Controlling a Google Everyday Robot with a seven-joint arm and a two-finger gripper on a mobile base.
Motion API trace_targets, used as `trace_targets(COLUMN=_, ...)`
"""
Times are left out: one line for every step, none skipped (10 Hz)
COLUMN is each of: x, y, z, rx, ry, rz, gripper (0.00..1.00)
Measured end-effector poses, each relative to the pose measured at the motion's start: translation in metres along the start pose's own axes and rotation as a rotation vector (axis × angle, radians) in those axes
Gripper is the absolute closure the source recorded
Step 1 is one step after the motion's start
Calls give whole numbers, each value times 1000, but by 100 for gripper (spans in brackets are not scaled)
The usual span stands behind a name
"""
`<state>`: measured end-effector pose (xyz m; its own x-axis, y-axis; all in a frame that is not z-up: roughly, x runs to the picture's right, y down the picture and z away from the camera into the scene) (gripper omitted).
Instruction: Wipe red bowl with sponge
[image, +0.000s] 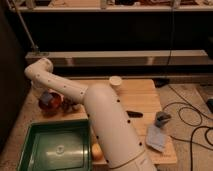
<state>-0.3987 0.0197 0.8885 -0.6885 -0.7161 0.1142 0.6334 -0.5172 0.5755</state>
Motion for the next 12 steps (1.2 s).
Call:
trace_targets(x=-2, y=-6, z=1, rx=12, ry=-2, rz=-11, gripper=100)
trace_targets(x=-5, y=-11, z=1, rx=24, ry=-4, rz=-19, gripper=100)
trace_targets(x=-10, y=-16, z=-1, rx=40, ry=-8, rz=-25, gripper=100)
trace_targets(x=-14, y=-17, z=-4, rx=46, ry=-11, rz=-29, gripper=100)
trace_targets(x=-19, y=-15, z=-7, rx=49, ry=-14, rz=-32, gripper=100)
trace_targets(x=-27, y=-12, z=-10, rx=49, ry=-18, rz=-35, gripper=100)
trace_targets(x=-36, y=-7, z=-14, rx=45, ry=-25, rz=-35, gripper=100)
trace_targets(x=-39, y=-6, z=-15, rx=43, ry=-29, rz=-35, gripper=100)
trace_targets(x=-43, y=-4, z=-15, rx=39, ry=-34, rz=-34, gripper=100)
trace_targets(x=-45, y=-2, z=-14, rx=32, ry=-39, rz=-32, gripper=100)
trace_targets(x=-45, y=6, z=-14, rx=19, ry=-40, rz=-22, gripper=100)
trace_targets(x=-44, y=14, z=-13, rx=8, ry=-41, rz=-10, gripper=100)
